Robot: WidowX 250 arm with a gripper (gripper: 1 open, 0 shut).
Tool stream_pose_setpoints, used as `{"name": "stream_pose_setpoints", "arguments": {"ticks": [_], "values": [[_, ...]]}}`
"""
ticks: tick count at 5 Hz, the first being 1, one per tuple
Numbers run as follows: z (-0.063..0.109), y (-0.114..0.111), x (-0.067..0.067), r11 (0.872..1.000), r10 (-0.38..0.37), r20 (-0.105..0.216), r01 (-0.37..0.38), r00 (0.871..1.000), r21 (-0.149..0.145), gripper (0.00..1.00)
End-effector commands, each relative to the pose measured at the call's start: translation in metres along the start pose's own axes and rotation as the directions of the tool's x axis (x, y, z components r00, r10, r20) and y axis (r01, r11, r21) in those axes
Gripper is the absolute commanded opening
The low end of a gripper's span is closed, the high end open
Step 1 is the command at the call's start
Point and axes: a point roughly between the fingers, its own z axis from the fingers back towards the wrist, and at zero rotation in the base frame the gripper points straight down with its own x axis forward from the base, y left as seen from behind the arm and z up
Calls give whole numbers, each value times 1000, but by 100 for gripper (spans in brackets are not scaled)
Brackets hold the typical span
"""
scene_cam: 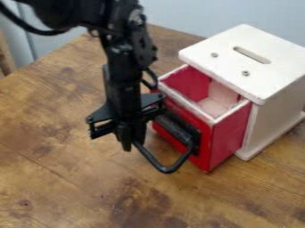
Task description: Open the drawer
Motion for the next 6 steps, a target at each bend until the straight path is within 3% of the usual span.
{"name": "stream_pose_setpoints", "arguments": {"ticks": [1, 2, 3, 4, 5, 6], "values": [[31, -4, 1, 995, -14, 135, 27, 991, -97, 0], [33, -5, -1, 999, -29, 213, 36, 977, -29, 0], [34, -8, 1, 997, -48, 196, 36, 979, 66, 0], [34, -7, 4, 993, -42, 110, 30, 993, 112, 0], [36, -5, 6, 997, -24, 20, 23, 1000, 67, 0], [38, -1, 7, 999, -13, 13, 14, 1000, -39, 0]]}}
